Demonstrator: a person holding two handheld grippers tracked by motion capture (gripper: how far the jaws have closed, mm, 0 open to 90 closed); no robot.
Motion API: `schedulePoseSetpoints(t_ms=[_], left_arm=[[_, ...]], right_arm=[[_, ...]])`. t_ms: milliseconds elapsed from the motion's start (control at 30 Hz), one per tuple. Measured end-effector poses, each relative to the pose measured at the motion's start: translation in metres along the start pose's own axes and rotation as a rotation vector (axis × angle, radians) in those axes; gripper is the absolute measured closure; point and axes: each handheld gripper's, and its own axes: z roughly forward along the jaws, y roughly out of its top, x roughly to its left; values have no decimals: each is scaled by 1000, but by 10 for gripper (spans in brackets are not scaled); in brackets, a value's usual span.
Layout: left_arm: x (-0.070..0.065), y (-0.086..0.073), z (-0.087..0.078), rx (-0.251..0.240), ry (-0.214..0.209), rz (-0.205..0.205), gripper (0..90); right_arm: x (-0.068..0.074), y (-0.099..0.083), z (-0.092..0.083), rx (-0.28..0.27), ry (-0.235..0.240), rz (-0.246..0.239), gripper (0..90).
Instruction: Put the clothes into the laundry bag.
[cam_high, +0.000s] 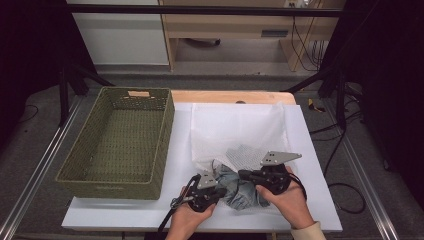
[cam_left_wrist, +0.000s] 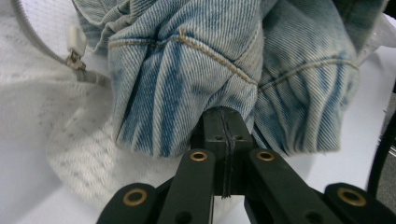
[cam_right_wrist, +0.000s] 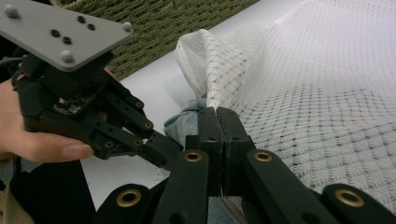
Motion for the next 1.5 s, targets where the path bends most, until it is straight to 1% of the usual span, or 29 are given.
schedulePoseSetpoints(t_ms=[167,267,367,500,600,700,767,933,1133,1300,1367,1433,1500], left_arm=[[7,3,2,-5,-4,-10,900],[11,4,2,-18,-13,-15,900],[12,7,3,-23,-14,-27,900],[15,11,4,-19,-13,-11,900],[16,11,6,-21,-17,-19,900],[17,13,8,-19,-13,-20,900],[19,13,9,-20,-8,-15,900],[23,13,11,-22,10,-36,900],[35,16,15,-21,32,-36,900],[40,17,17,-21,52,-61,900],[42,19,19,-22,66,-54,900],[45,21,20,-13,81,-37,900],[48,20,20,-11,93,-31,900]], right_arm=[[1,0,2,4,-1,-3,895],[0,1,2,2,-3,-5,896],[0,2,0,-3,-6,-4,896],[-1,1,0,-6,-9,7,896],[-1,1,2,0,-9,10,896],[-1,0,3,2,-11,11,896],[-1,1,3,4,-9,14,896],[1,1,5,16,-4,3,896],[3,1,7,21,2,1,896],[4,1,6,21,6,0,896],[3,1,7,19,8,-4,896],[4,1,6,22,7,-5,895],[3,1,6,23,4,1,896]])
